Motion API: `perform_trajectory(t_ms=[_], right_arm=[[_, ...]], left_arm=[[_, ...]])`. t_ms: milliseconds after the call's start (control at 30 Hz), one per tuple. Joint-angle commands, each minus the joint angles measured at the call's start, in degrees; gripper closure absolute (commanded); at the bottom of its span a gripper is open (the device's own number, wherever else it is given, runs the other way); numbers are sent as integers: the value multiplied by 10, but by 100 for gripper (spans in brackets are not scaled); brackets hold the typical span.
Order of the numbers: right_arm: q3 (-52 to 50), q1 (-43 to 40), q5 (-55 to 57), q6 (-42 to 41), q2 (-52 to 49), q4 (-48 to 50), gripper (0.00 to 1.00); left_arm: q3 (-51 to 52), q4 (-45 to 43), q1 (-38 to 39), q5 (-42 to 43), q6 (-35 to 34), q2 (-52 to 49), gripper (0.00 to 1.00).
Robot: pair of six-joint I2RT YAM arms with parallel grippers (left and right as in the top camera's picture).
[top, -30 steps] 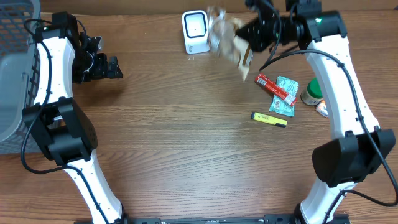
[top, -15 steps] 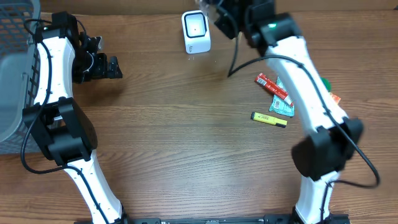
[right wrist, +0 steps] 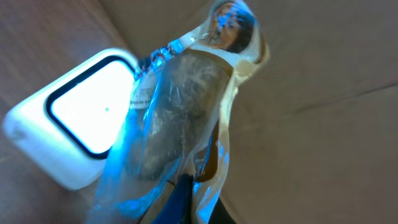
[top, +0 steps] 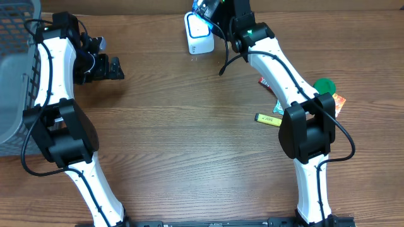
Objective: Scan the item barcode
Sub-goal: 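Hold the snack bag in front of the scanner window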
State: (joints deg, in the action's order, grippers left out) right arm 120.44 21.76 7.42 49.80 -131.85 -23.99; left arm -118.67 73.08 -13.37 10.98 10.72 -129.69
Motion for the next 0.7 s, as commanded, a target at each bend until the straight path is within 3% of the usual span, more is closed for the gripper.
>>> perform_trajectory(t_ms=[0,167,400,667], right_arm=[[10,16,61,51,3,22,96],[10,20,165,113,3,94,97],[10,22,99,58,3,30,97],[10,37,79,44,3,30,96]], left_arm=[[-14,0,2,9,9,12,0],[-14,0,2,9,9,12,0],[-14,0,2,9,9,12,0],[-14,0,2,8,9,12,0]])
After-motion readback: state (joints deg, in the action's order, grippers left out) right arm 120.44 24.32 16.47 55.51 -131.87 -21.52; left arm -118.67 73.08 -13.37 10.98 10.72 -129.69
